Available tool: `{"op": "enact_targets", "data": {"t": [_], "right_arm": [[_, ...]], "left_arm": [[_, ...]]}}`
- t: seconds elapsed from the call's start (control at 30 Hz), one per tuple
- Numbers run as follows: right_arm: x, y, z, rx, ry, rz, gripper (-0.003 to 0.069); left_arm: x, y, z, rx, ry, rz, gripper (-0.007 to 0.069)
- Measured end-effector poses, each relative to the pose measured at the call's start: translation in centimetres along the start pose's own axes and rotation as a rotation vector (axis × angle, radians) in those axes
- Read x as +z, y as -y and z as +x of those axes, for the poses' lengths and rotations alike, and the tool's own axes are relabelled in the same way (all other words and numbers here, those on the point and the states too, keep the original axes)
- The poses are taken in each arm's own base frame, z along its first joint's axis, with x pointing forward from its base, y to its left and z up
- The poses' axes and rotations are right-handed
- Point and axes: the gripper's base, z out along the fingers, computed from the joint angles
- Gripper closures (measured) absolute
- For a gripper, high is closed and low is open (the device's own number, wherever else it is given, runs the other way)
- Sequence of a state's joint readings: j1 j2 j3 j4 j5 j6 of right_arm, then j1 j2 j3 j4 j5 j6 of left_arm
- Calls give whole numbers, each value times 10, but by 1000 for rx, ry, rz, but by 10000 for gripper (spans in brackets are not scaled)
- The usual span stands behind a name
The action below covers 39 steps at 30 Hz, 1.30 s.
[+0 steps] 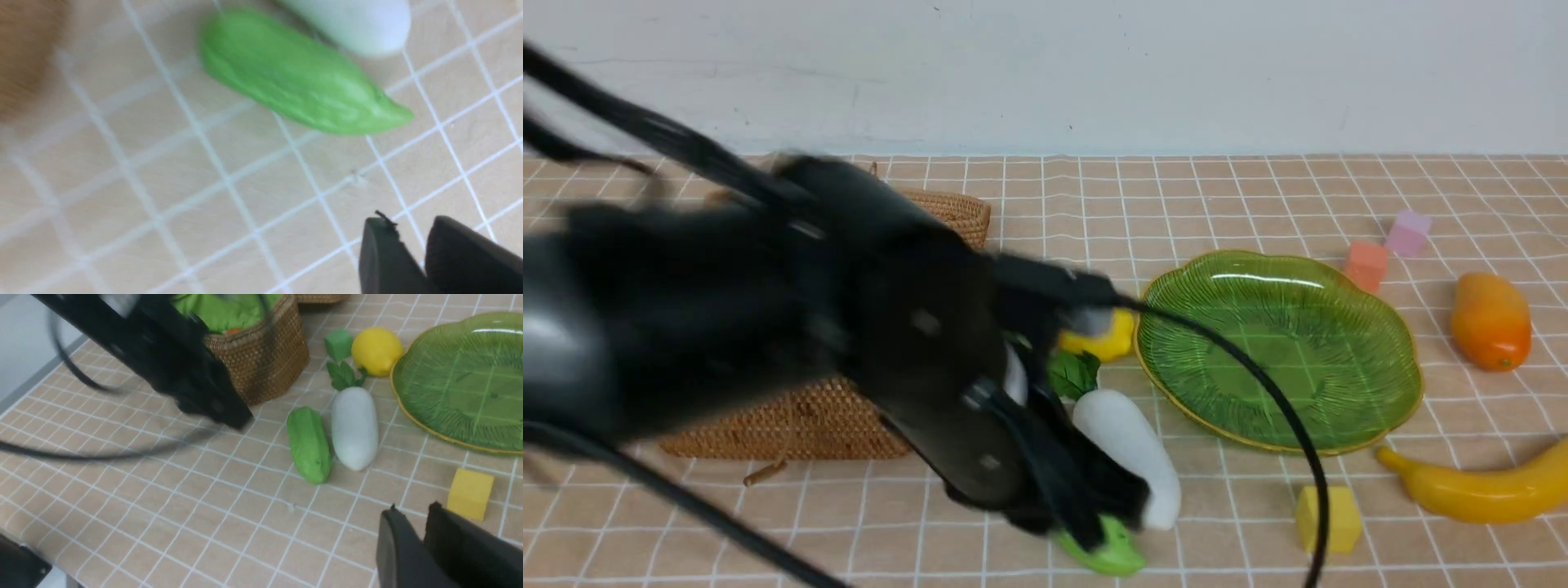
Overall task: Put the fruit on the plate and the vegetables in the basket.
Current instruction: Take a chayote with your left arm and place it on the basket on the left.
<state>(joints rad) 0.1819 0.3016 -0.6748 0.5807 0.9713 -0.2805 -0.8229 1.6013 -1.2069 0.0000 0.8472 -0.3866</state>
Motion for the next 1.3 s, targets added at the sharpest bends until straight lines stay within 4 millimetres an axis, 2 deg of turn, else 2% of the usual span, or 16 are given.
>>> {"op": "enact_targets", "data": {"t": [0.07, 0.1, 0.13, 0.23, 0.33, 0.47, 0.6, 0.67, 0.8, 0.87, 0.97, 1.13, 1.2, 1.23, 1.27, 1.3], "right_arm": [[0, 0, 1, 0, -13, -4, 530], [0, 0, 1, 0, -14, -4, 529], [0, -1, 2, 0, -20, -6, 529], [0, -1, 3, 0, -37, -11, 529], [0, -1, 4, 0, -50, -14, 528], [0, -2, 6, 0, -66, -19, 526], [0, -2, 7, 0, -73, -21, 526], [0, -2, 7, 0, -76, -22, 526], [0, -2, 7, 0, -79, -22, 526], [0, -2, 8, 0, -84, -23, 526], [0, -2, 8, 0, -84, -23, 527], [0, -2, 8, 0, -84, -23, 527], [0, -2, 7, 0, -78, -22, 527], [0, -2, 6, 0, -62, -17, 526], [0, -1, 5, 0, -58, -16, 526], [0, -1, 4, 0, -42, -11, 526]], "left_arm": [[24, 2, -1, -74, -29, -15, 336], [25, 2, -1, -89, -31, -18, 325], [41, 1, -3, -138, -34, -36, 220], [56, 1, -8, -226, 2, -48, 64], [67, 1, -14, -290, 65, -46, -27], [81, -3, -18, -309, 118, -85, -43], [98, -9, -18, -314, 127, -147, -16], [111, -12, -16, -319, 109, -179, 27], [118, -15, -11, -329, 73, -212, 98], [117, -17, -7, -349, 32, -251, 195], [113, -20, -4, -360, -1, -287, 196], [86, -21, 1, -313, -60, -330, 196], [64, -14, 2, -235, -47, -305, 196], [36, -6, 2, -132, -10, -268, 196], [29, -4, 2, -88, -2, -260, 196], [5, -1, 3, 23, 37, -237, 196]]}}
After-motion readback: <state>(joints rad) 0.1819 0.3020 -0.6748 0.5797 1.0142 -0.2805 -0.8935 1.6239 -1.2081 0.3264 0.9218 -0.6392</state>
